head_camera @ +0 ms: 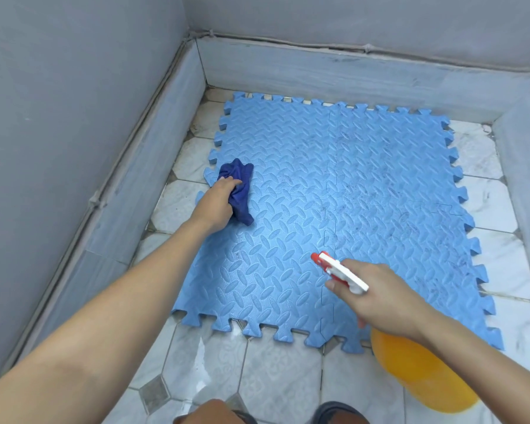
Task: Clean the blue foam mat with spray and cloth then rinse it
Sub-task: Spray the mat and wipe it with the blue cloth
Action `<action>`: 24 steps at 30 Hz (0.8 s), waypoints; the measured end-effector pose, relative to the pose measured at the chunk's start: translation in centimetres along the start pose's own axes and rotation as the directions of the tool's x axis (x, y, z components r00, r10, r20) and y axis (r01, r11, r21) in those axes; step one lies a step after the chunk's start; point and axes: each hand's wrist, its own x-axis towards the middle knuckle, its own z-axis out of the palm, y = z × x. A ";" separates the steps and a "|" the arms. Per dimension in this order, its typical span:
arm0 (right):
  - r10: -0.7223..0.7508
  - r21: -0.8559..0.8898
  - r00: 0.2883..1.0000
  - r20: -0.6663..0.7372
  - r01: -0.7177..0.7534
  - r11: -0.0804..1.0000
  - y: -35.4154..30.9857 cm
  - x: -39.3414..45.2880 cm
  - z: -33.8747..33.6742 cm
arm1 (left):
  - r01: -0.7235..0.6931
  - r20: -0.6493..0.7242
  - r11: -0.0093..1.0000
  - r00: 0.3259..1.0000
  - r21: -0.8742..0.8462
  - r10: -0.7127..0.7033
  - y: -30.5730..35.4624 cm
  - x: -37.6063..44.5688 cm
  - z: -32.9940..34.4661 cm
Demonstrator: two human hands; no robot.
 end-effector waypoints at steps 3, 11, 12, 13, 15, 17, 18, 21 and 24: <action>0.088 0.130 0.993 -0.077 -0.078 0.988 0.5 0.1 -0.7 | -0.010 -0.004 0.998 1.000 0.057 0.011 0.1 -0.5 0.4; 0.266 0.341 0.942 -0.207 -0.185 0.922 2.1 0.1 -3.1 | -0.026 -0.012 0.936 0.999 0.351 0.032 1.2 -0.8 2.1; 0.291 0.358 0.929 -0.228 -0.198 0.912 2.4 -0.1 -3.3 | -0.021 -0.006 0.935 1.000 0.355 0.025 1.7 -0.7 2.3; 0.311 0.372 0.918 -0.248 -0.206 0.905 2.7 -0.4 -3.5 | -0.022 0.002 0.934 1.000 0.358 0.023 2.2 -0.7 2.4; 0.334 0.414 0.904 -0.267 -0.205 0.887 3.3 -1.0 -3.8 | -0.037 -0.014 0.933 0.999 0.357 0.045 3.3 -0.6 2.9; 0.348 0.426 0.899 -0.266 -0.215 0.879 4.0 -2.2 -4.2 | -0.051 -0.071 0.943 0.994 0.330 0.078 4.5 -0.5 3.8; 0.361 0.426 0.897 -0.254 -0.232 0.875 4.4 -3.1 -4.3 | -0.051 -0.093 0.950 0.992 0.307 0.083 5.2 -0.5 4.3; 0.406 0.451 0.888 -0.216 -0.278 0.848 6.1 -6.3 -3.8 | -0.070 -0.097 0.959 0.990 0.273 0.100 7.7 -0.6 6.3; 0.462 0.437 0.868 -0.180 -0.350 0.829 7.9 -9.9 -2.8 | -0.091 -0.068 0.953 0.991 0.288 0.116 9.6 -1.3 8.3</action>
